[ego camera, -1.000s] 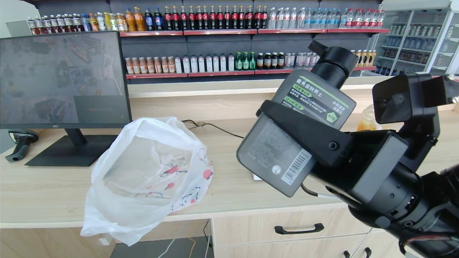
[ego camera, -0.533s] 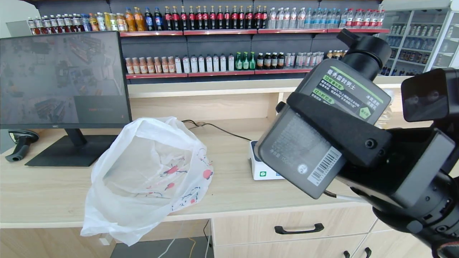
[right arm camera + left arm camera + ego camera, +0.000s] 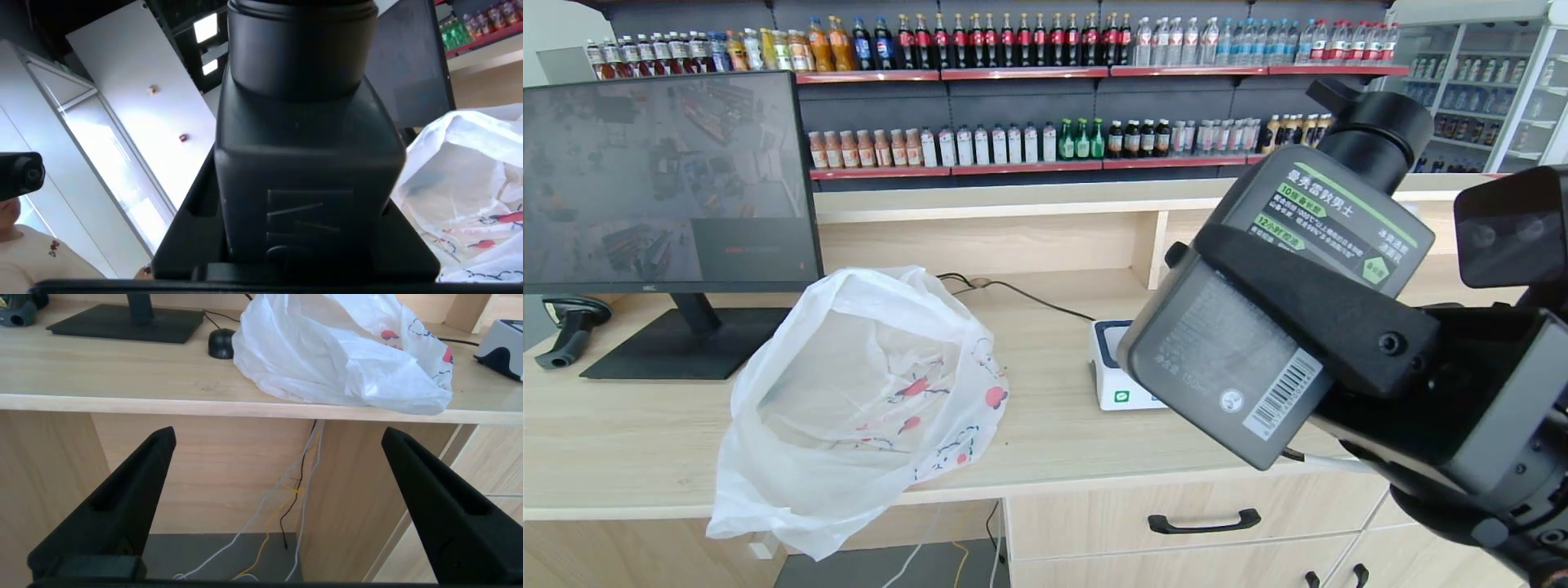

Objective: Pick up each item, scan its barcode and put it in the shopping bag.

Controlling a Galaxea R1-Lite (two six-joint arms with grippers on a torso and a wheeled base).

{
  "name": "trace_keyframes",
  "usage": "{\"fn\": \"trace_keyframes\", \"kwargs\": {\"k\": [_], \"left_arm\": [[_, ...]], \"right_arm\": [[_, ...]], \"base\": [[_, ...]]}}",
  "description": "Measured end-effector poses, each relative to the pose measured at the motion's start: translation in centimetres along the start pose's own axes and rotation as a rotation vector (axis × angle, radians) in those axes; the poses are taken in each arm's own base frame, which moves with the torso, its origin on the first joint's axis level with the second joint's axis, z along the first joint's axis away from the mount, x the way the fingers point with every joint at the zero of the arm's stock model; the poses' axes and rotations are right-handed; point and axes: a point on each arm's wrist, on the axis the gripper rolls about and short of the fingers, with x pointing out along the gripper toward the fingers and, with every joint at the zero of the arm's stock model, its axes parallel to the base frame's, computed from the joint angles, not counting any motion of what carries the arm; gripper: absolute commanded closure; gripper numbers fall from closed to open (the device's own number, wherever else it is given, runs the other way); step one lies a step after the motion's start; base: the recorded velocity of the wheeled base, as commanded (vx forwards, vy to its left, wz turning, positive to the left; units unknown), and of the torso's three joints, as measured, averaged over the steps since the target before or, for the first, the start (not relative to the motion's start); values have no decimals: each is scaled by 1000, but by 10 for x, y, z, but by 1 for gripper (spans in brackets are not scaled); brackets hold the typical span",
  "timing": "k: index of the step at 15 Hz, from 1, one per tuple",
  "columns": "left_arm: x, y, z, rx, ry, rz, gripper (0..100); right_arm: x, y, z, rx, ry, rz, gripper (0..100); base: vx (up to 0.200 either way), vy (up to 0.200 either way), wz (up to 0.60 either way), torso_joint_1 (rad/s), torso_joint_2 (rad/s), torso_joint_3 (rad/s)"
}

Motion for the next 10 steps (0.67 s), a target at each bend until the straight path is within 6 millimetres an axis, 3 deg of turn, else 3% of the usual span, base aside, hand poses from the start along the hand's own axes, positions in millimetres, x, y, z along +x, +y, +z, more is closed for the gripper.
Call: {"fn": "trace_keyframes", "kwargs": {"k": [6,10], "left_arm": [[0,0,0,0,0,0,0],[0,0,0,0,0,0,0]], "right_arm": [[0,-3,-3,-47,10,-11,100],[-10,-33,-11,-246,66,-135,100]], "base": [[0,0,0,0,0,0],[0,0,0,0,0,0]]}}
